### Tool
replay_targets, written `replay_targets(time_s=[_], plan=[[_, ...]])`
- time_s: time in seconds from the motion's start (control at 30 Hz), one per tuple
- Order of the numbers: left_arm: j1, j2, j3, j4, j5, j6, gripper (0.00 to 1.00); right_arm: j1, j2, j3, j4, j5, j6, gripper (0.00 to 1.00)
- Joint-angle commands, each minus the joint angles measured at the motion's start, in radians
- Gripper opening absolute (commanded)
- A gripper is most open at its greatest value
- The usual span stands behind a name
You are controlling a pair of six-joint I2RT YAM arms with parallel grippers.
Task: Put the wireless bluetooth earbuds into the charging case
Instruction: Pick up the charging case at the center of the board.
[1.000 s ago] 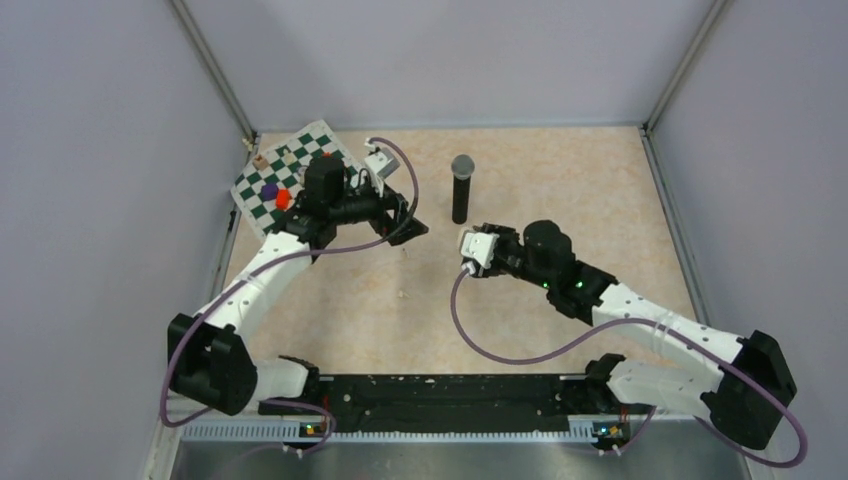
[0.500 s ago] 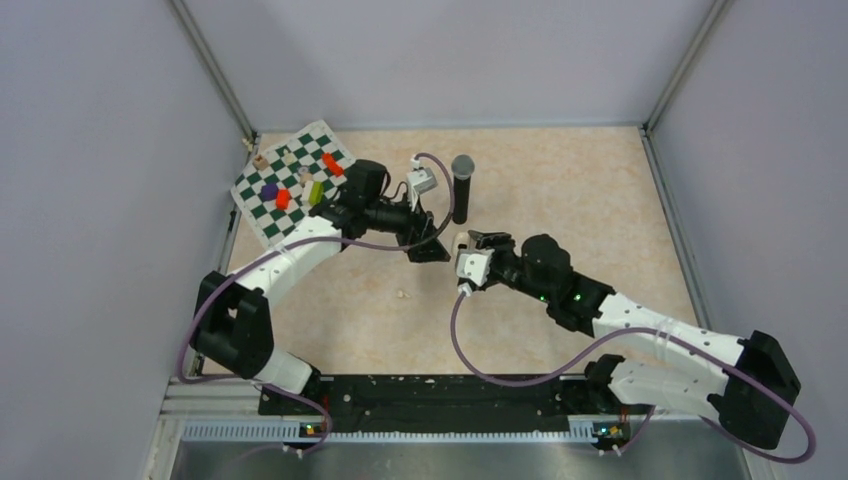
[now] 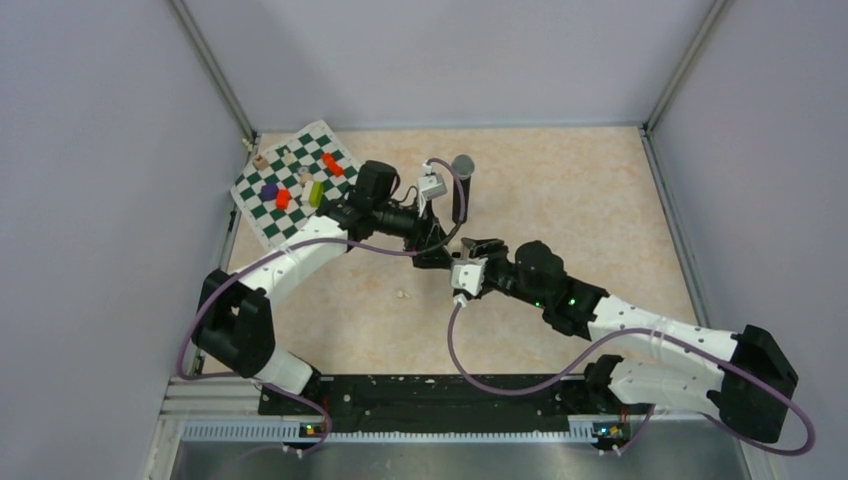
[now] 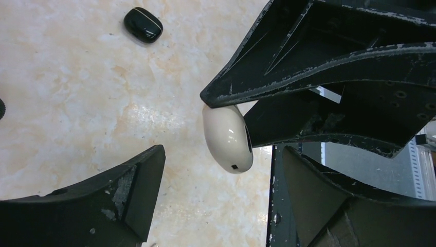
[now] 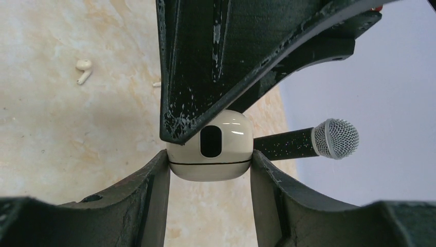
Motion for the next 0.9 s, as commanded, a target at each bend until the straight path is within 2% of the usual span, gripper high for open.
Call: replay_targets(time_s=[0.0, 0.07, 0.23, 0.37, 0.5, 0.6, 0.63, 0.67, 0.73, 0.77, 0.87], plan=[[-0.018, 0.025, 0.037, -0.006, 0.022, 0.021, 0.86, 0.024, 0.013, 0.006, 0.049, -0.002, -0.006, 0.27], [-0.022, 0.034, 0.044, -0.010, 0.020, 0.021, 0.81, 0.031, 0.018, 0.006, 0.048, -0.002, -0.007, 0.28], [-0.025, 0.041, 0.052, -0.018, 0.028, 0.025, 0.59, 0.041, 0.025, 0.001, 0.065, 0.017, -0.017, 0.28], [-0.026, 0.039, 0.050, -0.020, 0.031, 0.028, 0.39, 0.042, 0.022, -0.001, 0.070, 0.019, -0.014, 0.32], [-0.025, 0.038, 0.048, -0.020, 0.041, 0.028, 0.24, 0.042, 0.022, 0.009, 0.069, 0.026, 0.014, 0.46], [-0.025, 0.031, 0.044, -0.019, 0.052, 0.023, 0.17, 0.041, 0.022, 0.020, 0.071, 0.031, 0.036, 0.59], [-0.025, 0.029, 0.043, -0.017, 0.056, 0.023, 0.16, 0.042, 0.023, 0.025, 0.066, 0.032, 0.051, 0.66], [-0.026, 0.025, 0.040, -0.017, 0.062, 0.022, 0.15, 0.042, 0.023, 0.035, 0.058, 0.034, 0.067, 0.77], [-0.025, 0.018, 0.032, -0.013, 0.074, 0.020, 0.15, 0.040, 0.018, 0.063, 0.020, 0.030, 0.098, 0.91], [-0.026, 0.010, 0.029, -0.012, 0.078, 0.020, 0.15, 0.033, 0.012, 0.088, -0.021, 0.006, 0.114, 0.95], [-0.023, -0.021, 0.013, -0.007, 0.087, 0.026, 0.14, -0.024, -0.016, 0.189, -0.163, -0.139, 0.210, 0.98]])
